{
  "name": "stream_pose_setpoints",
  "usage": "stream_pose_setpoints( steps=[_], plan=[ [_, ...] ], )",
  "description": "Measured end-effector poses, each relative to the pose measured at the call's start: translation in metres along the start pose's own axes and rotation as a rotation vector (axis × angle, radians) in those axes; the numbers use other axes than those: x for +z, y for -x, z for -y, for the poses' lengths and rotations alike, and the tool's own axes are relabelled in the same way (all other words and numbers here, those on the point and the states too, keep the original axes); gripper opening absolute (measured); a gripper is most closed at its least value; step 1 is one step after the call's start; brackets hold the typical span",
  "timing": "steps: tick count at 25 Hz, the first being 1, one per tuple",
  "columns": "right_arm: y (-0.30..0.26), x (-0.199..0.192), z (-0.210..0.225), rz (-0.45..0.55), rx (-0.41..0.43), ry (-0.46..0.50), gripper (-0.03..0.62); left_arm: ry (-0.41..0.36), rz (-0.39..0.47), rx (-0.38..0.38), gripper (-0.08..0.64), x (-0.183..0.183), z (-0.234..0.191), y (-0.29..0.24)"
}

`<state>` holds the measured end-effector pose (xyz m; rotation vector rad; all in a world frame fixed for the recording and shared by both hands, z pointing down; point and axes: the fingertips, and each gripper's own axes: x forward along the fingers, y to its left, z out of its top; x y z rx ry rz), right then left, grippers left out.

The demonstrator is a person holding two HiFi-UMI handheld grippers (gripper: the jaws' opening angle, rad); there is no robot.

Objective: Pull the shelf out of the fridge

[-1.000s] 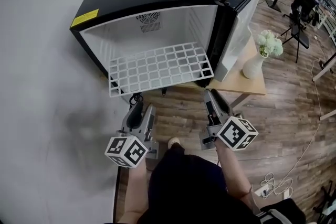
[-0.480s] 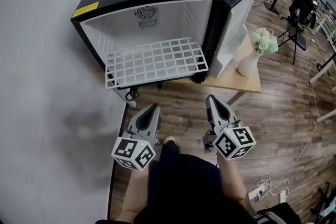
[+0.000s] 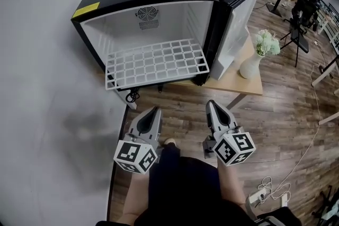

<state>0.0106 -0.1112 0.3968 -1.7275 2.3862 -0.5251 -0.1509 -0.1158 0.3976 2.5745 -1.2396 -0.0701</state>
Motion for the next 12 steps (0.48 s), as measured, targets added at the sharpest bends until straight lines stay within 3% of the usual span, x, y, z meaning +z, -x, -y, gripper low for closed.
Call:
stream_pose_setpoints(
  steps=[12],
  plan=[
    [-0.001,-0.018,-0.005,-0.028,0.006,-0.05,-0.009,0.048,0.018,0.008,0.011,-0.004,-0.004,0.005]
  ],
)
